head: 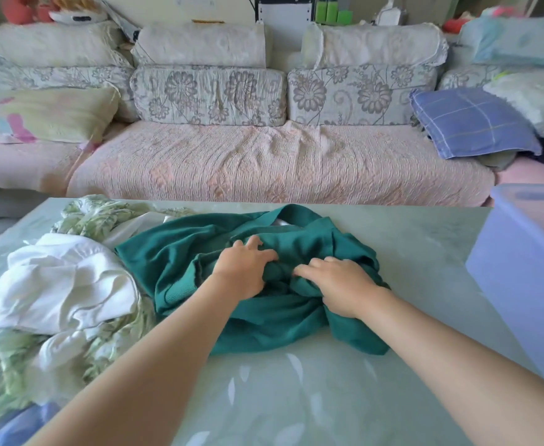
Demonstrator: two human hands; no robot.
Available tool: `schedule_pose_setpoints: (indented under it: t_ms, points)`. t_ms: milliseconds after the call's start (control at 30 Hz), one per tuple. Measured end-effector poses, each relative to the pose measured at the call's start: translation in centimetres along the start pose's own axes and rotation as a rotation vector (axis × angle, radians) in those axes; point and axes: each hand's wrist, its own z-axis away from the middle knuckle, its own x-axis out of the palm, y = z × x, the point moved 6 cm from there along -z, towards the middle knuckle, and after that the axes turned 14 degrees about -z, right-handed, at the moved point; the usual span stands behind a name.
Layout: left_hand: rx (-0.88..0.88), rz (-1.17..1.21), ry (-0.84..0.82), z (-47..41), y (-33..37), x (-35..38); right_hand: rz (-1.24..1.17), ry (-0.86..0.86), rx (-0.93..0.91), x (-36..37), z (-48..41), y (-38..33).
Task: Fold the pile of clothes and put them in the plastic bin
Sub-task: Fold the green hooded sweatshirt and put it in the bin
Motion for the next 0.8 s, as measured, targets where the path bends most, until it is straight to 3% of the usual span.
schedule_pose_setpoints:
  t_ms: [167, 267, 367, 467, 567, 633, 800]
  points:
    - [0.014, 0.023, 0.005, 4.8, 1.3, -2.8, 0.254, 0.014, -0.095, -0.9, 6.0, 0.0]
    - [0.025, 0.157, -0.027, 7.7, 2.1, -4.5, 0.452, 0.053, -0.126, -1.7, 9.3, -0.1]
    - [0.076, 0.300, -0.139, 10.2, 3.5, -5.3, 0.548, -0.064, 0.043, -2.0, 12.3, 0.7]
    - [0.043, 0.359, -0.135, 12.3, 4.5, -5.1, 0.617, -0.107, 0.241, -2.5, 14.6, 1.1]
    - [-0.031, 0.307, 0.031, 14.5, 4.5, -4.7, 0.430, -0.072, 0.365, -1.0, 16.1, 0.2]
    - [-0.043, 0.307, 0.067, 15.7, 4.4, -3.9, 0.209, 0.039, 0.302, -0.2, 16.3, -2.3]
    - [-0.008, 0.335, -0.157, 18.4, 4.5, -0.2, -0.105, 0.215, 0.071, 2.9, 16.1, -9.0]
